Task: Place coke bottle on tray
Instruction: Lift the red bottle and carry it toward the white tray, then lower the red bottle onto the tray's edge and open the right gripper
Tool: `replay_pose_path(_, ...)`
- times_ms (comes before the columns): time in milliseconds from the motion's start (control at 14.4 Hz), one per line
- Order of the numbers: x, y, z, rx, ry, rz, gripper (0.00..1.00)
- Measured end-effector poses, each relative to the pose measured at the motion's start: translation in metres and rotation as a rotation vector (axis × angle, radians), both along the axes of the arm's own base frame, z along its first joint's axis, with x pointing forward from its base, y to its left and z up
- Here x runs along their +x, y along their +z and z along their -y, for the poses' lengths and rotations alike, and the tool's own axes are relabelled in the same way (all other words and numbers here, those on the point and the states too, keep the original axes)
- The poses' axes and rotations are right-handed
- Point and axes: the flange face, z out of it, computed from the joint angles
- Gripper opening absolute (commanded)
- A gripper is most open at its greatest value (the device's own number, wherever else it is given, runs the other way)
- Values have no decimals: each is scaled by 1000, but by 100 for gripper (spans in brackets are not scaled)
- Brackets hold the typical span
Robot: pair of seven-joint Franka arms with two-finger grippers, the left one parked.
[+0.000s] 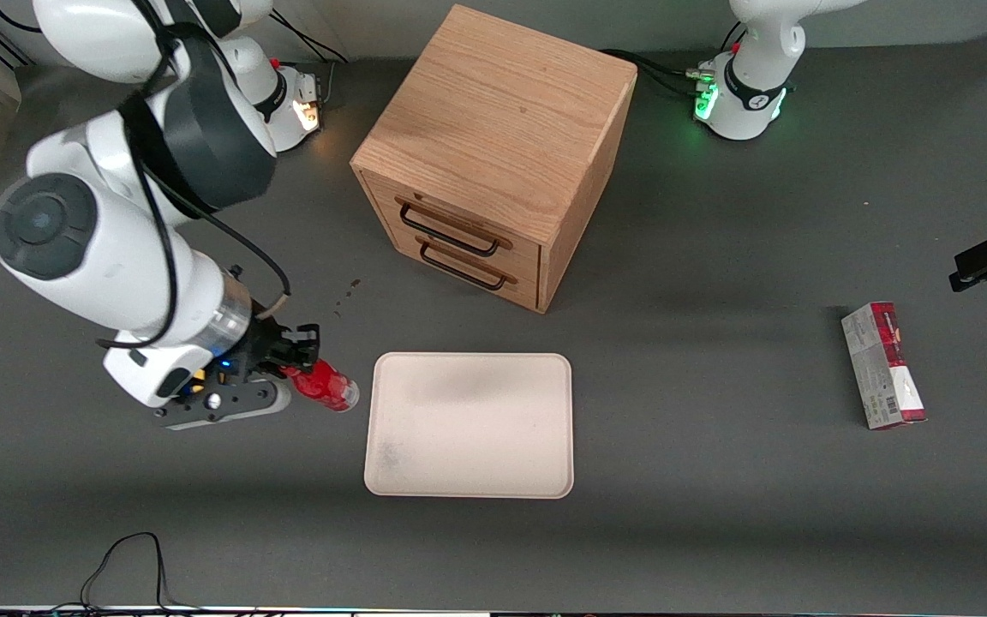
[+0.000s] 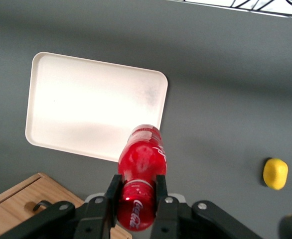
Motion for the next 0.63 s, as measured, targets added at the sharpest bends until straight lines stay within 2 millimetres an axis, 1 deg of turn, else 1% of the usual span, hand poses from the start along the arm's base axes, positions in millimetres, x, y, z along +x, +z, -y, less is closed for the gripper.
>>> replay_pose_path(209, 5, -24, -15, -8, 16, -8, 0)
replay_pose_path(348, 12, -43, -18, -9, 15, -11, 0)
replay_pose_path(418, 20, -64, -20, -14, 13, -16, 0)
replay_pose_path(557, 29, -90, -23, -15, 11, -15, 0)
replay_pose_path(627, 34, -106, -25, -15, 11, -14, 0)
